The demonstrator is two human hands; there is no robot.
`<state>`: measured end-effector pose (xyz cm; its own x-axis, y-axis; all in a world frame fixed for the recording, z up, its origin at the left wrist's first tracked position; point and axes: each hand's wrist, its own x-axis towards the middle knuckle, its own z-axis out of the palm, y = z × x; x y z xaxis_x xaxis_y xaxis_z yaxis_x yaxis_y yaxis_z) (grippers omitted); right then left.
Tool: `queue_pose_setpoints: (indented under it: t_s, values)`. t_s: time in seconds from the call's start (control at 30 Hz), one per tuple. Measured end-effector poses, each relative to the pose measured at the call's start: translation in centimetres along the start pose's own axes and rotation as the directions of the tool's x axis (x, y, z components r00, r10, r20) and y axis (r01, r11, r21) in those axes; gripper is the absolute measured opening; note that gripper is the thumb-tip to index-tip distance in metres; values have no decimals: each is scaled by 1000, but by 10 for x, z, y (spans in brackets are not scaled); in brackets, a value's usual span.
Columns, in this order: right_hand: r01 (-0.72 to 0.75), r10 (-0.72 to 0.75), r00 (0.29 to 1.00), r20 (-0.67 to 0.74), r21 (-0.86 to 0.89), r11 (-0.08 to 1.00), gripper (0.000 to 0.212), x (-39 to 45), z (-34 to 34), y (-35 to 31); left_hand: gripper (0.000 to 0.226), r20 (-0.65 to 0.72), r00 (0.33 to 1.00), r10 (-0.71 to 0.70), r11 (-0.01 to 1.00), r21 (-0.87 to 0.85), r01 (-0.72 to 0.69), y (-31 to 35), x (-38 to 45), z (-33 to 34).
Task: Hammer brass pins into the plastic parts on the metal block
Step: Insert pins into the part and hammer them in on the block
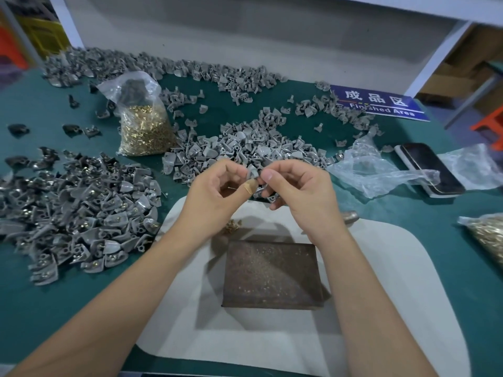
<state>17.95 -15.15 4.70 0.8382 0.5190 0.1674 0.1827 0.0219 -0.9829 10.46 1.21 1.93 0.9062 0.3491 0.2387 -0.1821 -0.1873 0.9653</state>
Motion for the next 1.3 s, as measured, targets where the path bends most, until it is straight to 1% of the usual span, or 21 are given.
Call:
queue_pose_setpoints:
  t_s: [0.07, 0.1, 0.17, 0.3, 0.47, 0.53, 0.63, 0.77, 0.83, 1.0, 1.1, 1.3]
  values:
    - [5, -5, 1000, 4, -5, 1000, 3, -1, 0, -1, 17, 10, 1000, -7, 1000, -25, 7, 0, -1, -1]
    - [11, -11, 1000, 4, -13, 1000, 3, -1, 0, -1, 22, 21, 1000, 0, 1000, -27, 1, 1, -1, -2]
    - [17, -17, 1000, 1, -23, 1000, 5, 0, 1, 0, 31, 45, 998, 35, 999, -17, -34, 2, -1, -3]
    - [37, -38, 999, -20, -30, 999, 10, 2, 0, 3, 27, 74, 996, 56, 998, -43, -53, 2, 1, -3]
    - [52, -54, 998, -18, -65, 996, 9, 2, 0, 4, 30, 106, 993, 53, 998, -29, -51, 4, 0, -3]
    - [71, -78, 995, -60, -108, 992, 7, 4, 0, 3, 26, 105, 994, 41, 998, -48, -36, 5, 1, -2]
    - [106, -127, 986, -110, -180, 978, 6, 2, -1, 3, 23, 77, 996, -41, 990, -130, 50, 4, 0, -1]
    - [198, -223, 974, -39, -328, 924, 6, -1, 0, 4, 19, 61, 996, -59, 988, -141, 67, 2, -3, 0]
    - [240, -262, 965, -7, -381, 893, 6, 0, 1, 4, 17, 45, 998, -47, 991, -123, 52, 1, -1, 0]
    - [279, -303, 953, 15, -439, 854, 10, 2, -1, 1, 18, 18, 999, 29, 998, -52, -28, 0, 2, -2]
    - [284, -316, 949, 19, -493, 822, 9, 0, 2, 2, 18, -3, 999, 51, 999, -11, -51, -1, 0, -2]
    - [251, -289, 956, 39, -620, 743, 4, -2, 3, 0, 14, -18, 999, 41, 995, 87, -39, -1, -4, 1]
